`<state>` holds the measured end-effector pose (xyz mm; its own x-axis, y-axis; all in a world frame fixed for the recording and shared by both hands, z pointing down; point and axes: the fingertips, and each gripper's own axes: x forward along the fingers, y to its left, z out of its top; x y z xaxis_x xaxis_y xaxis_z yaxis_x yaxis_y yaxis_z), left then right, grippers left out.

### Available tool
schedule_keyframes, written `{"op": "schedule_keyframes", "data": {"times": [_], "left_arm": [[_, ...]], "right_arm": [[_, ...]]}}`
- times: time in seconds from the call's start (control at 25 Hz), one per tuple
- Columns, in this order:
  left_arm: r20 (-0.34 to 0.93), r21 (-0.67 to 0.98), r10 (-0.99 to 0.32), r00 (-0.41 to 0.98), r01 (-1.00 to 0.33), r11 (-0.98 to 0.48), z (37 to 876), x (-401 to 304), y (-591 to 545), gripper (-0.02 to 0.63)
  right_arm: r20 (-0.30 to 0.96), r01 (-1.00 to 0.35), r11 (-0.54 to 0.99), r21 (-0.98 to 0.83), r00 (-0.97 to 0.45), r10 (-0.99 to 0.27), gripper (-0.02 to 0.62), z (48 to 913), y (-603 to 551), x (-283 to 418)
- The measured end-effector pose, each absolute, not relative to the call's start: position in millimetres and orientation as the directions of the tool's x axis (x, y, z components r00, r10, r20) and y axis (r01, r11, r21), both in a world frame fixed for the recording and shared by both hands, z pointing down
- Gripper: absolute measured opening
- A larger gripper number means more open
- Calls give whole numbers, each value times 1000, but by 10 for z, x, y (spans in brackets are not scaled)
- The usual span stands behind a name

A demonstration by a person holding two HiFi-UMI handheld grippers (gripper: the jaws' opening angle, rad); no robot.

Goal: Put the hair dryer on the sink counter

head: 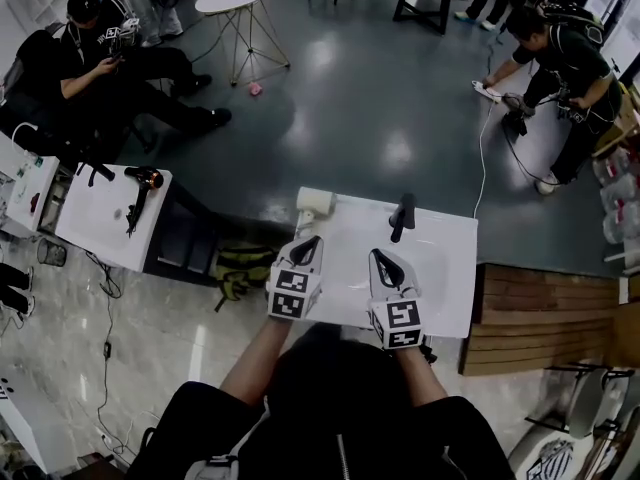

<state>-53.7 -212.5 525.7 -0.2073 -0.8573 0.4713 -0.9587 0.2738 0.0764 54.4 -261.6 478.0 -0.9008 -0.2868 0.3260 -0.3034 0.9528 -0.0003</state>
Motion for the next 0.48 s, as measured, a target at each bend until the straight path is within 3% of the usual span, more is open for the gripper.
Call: {"op": "schedule_keyframes", "data": {"times": [0.48], "left_arm": [[481, 72, -853, -204, -960, 271, 5300, -580, -2193, 14]], "right_arm": [[320, -288, 957, 14, -906, -277, 3, 4764, -2663, 485]]}}
